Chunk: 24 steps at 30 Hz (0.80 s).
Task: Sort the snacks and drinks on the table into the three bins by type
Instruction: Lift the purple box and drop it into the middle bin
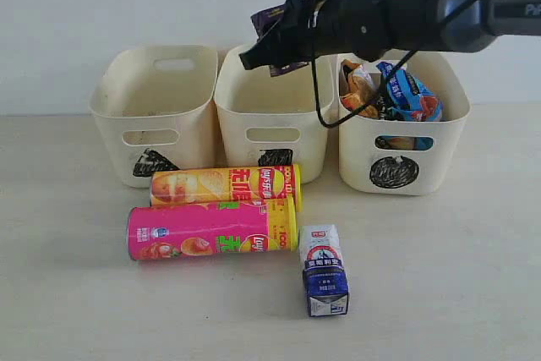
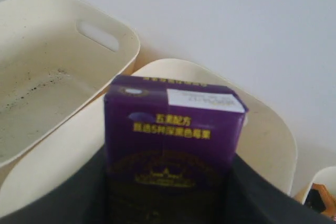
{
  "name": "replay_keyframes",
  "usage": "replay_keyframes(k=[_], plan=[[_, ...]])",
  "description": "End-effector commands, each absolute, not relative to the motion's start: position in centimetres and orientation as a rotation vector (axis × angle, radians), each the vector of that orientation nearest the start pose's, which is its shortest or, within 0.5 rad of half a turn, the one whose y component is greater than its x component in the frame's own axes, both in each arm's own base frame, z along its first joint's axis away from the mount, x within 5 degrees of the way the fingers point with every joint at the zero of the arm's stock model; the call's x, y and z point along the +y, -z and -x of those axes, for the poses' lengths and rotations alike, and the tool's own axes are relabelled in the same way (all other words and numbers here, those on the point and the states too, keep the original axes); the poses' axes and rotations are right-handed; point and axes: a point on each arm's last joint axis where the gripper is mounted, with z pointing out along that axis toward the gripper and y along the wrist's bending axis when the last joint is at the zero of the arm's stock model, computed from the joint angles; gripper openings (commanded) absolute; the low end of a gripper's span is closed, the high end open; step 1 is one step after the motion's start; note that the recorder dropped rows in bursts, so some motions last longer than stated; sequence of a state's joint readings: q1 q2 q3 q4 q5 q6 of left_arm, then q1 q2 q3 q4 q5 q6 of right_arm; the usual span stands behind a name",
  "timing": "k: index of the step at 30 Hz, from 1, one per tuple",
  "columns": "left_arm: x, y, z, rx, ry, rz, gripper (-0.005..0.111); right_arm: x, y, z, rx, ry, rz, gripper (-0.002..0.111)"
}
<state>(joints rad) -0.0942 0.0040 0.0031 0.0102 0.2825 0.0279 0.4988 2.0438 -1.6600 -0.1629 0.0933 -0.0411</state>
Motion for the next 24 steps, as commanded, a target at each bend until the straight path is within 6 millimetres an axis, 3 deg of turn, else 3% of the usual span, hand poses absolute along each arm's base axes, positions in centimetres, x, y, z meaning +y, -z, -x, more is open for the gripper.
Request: replay_keyframes(k=[1, 6, 8, 12, 15, 20, 24], plan=[[-0.5, -18.8, -5.5, 1.759, 0.04, -0.106, 0.004, 23.7, -26.7, -45.3, 1.895, -0.21, 0.597, 0.001], [-0.5, -18.8, -5.5, 1.759, 0.04, -0.106, 0.004, 22.4, -24.9, -47.1, 1.955, -0.204, 0.542, 0.001], [-0.5, -18.8, -5.5, 1.759, 0.04, -0.106, 0.004, 22.0, -24.3, -47.4, 1.98, -0.198, 0.533, 0.009], [-0.5, -18.8, -5.5, 1.759, 0.037, -0.108, 0.004, 22.1, -24.0, -47.4, 2.0, -0.229, 0.504, 0.053], [-0.5, -18.8, -5.5, 1.759, 0.037, -0.108, 0.004, 22.1, -24.0, -47.4, 2.004, -0.228, 0.505, 0.066], [-0.5, -18.8, -5.5, 1.759, 0.037, -0.108, 0.004, 22.0, -24.0, -47.2, 2.026, -0.224, 0.51, 0.067], [-0.5, -18.8, -5.5, 1.759, 0.037, -0.108, 0.004, 21.3, -25.7, -45.8, 2.129, -0.186, 0.55, 0.067]])
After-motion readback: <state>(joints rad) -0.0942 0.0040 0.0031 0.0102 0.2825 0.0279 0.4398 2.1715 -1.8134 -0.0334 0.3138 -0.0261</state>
